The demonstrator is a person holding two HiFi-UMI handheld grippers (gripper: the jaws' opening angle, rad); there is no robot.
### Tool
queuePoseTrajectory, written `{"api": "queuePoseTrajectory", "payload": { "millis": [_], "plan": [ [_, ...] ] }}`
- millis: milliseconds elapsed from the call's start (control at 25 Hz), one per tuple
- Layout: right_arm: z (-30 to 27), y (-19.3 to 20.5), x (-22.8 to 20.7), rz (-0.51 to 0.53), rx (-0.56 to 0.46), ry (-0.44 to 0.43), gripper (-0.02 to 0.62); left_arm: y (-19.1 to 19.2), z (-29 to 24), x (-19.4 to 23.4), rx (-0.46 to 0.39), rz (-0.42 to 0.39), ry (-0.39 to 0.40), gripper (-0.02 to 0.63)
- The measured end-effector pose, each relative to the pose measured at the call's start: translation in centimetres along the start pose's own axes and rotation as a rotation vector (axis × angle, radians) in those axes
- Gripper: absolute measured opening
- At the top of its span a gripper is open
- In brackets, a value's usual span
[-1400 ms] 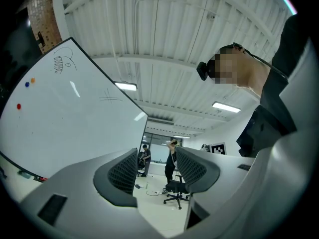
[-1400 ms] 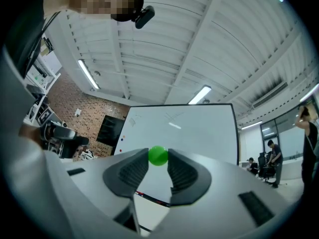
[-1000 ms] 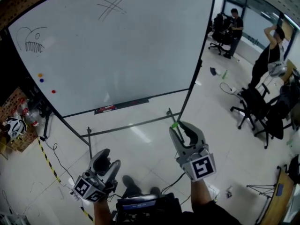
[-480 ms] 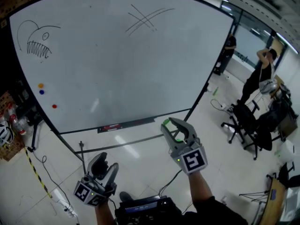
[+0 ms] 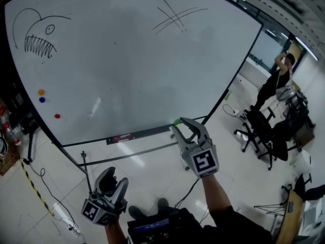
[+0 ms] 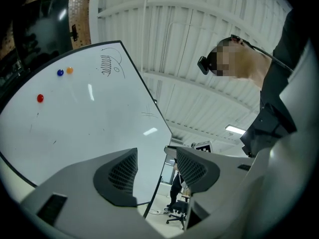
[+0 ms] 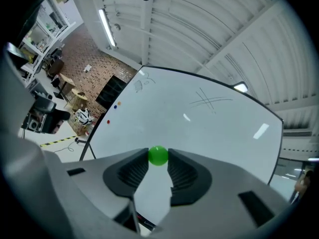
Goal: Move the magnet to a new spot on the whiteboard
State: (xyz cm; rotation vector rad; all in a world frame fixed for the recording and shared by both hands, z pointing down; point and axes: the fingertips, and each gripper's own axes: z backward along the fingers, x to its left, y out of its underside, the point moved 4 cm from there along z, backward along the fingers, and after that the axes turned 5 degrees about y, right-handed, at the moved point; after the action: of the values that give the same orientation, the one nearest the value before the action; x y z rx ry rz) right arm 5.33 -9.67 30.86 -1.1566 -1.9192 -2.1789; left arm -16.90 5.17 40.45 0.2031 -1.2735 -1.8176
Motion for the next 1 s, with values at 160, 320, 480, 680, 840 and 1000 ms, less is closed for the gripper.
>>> {"api": "queuePoseTrajectory", "payload": {
  "millis": [160,320,480,680,840,1000],
  "plan": [
    [-2.8,0.1,0.3,0.057,0.006,0.016,0.149,-0.4,0.7,0.3,-0.013,-0.012,-0.029,0.238],
    [-6.5,0.7,-0.2,0.128,0.013,0.044,0.149,-0.8,1.4,0.0,-0.024,-0.047,-0.08,0.238],
    [-11.2,2.2,-0.7,0.202,0.019,0.068,0.149,-1.2,1.8,0.1,-0.041,-0.08,-0.145,0.238],
    [-16.8,3.8,-0.8,0.321,0.057,0.079,0.149,-1.1,0.6,0.1,-0.019,-0.12,-0.183,0.238],
    [-19.7,4.9,-0.2,0.468,0.077,0.116,0.149,-0.6,0.2,0.0,-0.007,-0.134,-0.21,0.238],
    [-21.6,5.4,0.0,0.537,0.091,0.143,0.149,-0.6,-0.6,0.4,-0.009,-0.119,-0.247,0.238]
  ]
}}
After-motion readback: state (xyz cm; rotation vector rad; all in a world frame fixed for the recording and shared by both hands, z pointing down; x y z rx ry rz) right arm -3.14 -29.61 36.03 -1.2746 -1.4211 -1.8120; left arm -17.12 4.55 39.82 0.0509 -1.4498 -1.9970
